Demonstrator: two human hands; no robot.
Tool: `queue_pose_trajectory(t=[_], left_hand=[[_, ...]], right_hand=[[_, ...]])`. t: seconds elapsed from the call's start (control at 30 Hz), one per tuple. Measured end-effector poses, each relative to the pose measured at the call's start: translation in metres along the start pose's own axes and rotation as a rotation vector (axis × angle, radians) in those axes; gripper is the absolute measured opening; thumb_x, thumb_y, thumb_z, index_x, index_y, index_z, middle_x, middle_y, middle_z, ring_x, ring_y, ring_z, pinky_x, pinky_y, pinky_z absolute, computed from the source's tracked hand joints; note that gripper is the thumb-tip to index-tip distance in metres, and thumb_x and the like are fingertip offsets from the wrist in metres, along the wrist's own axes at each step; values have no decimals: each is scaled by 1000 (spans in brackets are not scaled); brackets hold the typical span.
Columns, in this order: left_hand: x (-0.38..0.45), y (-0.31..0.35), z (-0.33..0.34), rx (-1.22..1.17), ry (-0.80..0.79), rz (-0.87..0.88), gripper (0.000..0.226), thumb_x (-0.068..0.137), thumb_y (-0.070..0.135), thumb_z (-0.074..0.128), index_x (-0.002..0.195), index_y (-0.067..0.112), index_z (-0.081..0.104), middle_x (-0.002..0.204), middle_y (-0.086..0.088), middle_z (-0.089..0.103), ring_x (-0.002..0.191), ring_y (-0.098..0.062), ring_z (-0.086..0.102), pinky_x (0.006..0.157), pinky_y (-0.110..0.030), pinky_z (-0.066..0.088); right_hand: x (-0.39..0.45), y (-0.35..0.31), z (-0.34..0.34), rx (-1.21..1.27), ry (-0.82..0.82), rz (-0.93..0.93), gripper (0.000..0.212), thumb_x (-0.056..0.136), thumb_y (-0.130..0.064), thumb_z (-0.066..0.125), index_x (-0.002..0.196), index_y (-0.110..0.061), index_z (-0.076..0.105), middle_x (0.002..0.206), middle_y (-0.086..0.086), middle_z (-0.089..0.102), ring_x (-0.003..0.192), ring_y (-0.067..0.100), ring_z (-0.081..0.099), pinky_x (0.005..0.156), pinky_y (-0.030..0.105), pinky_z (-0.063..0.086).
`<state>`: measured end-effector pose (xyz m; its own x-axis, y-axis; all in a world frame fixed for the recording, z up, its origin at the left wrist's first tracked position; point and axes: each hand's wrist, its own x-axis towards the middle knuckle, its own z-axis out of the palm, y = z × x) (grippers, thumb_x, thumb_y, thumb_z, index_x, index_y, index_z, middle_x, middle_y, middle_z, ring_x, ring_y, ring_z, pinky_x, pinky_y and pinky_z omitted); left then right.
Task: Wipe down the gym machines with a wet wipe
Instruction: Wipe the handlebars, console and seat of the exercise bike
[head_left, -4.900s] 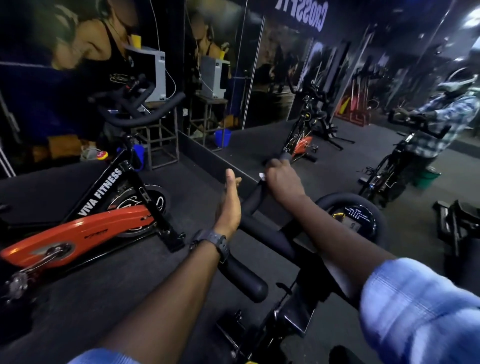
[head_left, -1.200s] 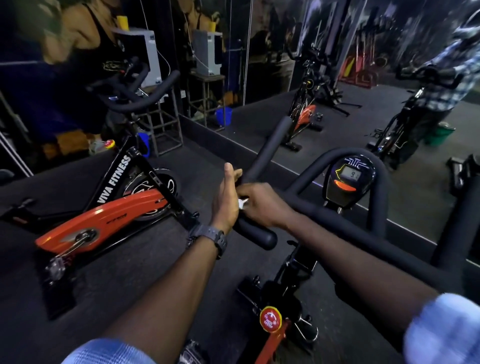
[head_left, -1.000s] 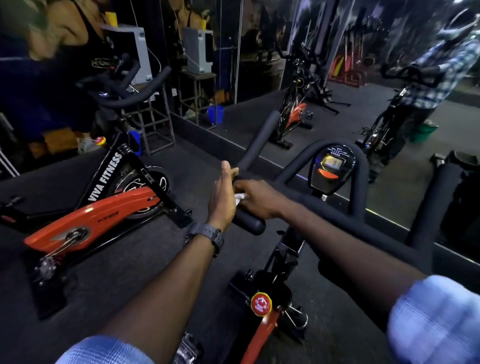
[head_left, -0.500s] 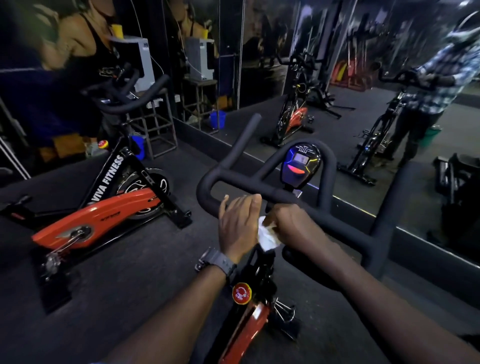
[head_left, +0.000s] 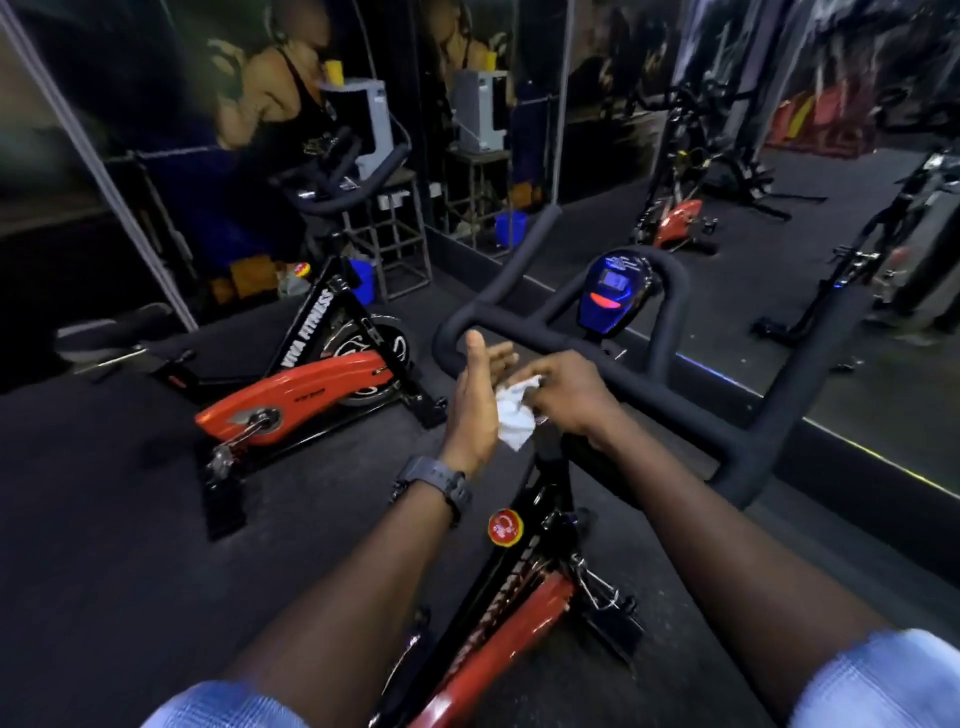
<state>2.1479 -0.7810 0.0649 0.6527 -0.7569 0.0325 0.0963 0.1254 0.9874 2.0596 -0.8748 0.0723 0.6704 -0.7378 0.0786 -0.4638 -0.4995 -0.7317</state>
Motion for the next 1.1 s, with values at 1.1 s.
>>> queue_pose_trajectory(t=[1.1], left_hand=[[-370,-56,-428,119,697,-254,86,85,85,12,105,29,74,111,4,75,110,-13,66,106,-45,46]], right_hand=[[-292,-176,421,-185,-648,-311,22,80,-12,66,92,-29,75,98,-1,74,91,20,69,77,31,54]])
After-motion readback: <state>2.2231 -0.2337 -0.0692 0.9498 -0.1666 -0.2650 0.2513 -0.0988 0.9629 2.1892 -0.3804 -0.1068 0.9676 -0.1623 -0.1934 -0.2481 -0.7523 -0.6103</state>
